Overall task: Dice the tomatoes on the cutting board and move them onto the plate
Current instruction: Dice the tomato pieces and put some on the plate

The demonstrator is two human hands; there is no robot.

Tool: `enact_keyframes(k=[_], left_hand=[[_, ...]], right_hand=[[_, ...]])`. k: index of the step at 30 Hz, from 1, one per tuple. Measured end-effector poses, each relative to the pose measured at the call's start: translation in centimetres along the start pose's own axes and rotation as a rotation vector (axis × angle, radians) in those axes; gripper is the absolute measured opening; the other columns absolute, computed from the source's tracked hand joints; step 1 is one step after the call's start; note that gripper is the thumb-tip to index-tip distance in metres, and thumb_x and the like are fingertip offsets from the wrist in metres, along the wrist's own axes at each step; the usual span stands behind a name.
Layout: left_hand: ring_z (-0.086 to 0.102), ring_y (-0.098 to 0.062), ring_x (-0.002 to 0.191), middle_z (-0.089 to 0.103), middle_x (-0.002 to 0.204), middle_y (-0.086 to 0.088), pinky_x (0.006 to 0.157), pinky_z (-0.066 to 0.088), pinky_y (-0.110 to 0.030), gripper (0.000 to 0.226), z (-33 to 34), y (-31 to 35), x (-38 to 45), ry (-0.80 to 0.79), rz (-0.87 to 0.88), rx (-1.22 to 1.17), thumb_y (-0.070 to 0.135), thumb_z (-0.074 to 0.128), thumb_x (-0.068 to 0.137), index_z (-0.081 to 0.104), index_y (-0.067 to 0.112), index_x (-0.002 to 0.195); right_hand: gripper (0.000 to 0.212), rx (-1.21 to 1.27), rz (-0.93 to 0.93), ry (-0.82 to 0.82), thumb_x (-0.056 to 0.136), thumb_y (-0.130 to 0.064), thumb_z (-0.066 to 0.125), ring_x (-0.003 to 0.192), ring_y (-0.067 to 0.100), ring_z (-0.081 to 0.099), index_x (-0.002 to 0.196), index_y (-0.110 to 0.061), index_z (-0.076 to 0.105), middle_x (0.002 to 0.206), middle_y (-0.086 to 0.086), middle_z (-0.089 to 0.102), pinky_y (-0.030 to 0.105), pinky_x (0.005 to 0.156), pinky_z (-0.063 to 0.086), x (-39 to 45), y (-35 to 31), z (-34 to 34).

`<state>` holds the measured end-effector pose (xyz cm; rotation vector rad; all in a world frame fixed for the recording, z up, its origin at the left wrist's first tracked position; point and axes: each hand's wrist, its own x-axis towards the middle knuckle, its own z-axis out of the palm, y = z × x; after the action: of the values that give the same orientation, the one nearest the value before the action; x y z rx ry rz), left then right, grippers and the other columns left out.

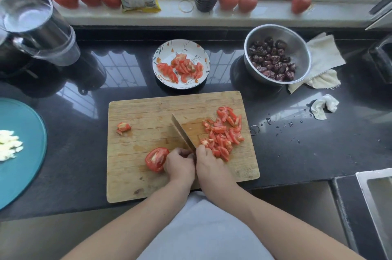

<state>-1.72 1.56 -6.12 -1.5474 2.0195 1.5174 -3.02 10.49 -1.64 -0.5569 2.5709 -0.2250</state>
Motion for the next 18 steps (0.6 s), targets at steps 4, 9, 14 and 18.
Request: enact_keyframes(k=[4,9,14,18], left_hand=[[0.066,-0.024,0.086,0.065,0.073,0.009,0.075,0.049,-0.031,0.026,0.3,0.4,-0.1,0.017,0.019,0.051,0.011,0.072,0.088,0.063,0.026,0.069],[0.065,-0.023,0.089,0.068,0.079,0.007,0.072,0.042,-0.028,0.017,0.3,0.5,-0.3,0.022,-0.014,0.067,0.014,0.071,0.090,0.069,0.023,0.076],[0.067,-0.019,0.092,0.072,0.089,0.008,0.076,0.047,-0.028,0.009,0.4,1.0,-0.4,-0.017,-0.004,0.037,0.013,0.072,0.093,0.075,0.021,0.090],[0.070,-0.021,0.099,0.075,0.103,0.004,0.093,0.057,-0.039,0.010,-0.1,1.7,0.0,-0.107,0.054,0.054,0.016,0.072,0.095,0.074,0.018,0.105]], right_hand=[[0.032,0.034,0.006,-0.087,0.086,0.004,0.040,0.091,0.033,0.057,0.103,-0.021,0.029,0.102,0.002,0.048,0.039,0.067,0.040,-3.2,3.1,0.5],[0.029,0.151,0.071,-0.064,0.088,0.004,0.034,0.078,0.032,0.046,0.093,-0.024,0.024,0.092,-0.003,0.042,0.044,0.070,0.041,-2.9,3.4,0.4],[0.021,0.313,0.134,0.037,0.095,-0.007,0.033,0.077,0.030,0.051,0.088,-0.026,0.028,0.084,0.000,0.052,0.046,0.066,0.044,-2.3,4.5,-0.7],[0.033,0.301,0.020,0.032,0.095,-0.006,0.035,0.069,0.030,0.045,0.078,-0.030,0.020,0.074,-0.004,0.042,0.045,0.061,0.038,-4.1,4.9,-1.2]])
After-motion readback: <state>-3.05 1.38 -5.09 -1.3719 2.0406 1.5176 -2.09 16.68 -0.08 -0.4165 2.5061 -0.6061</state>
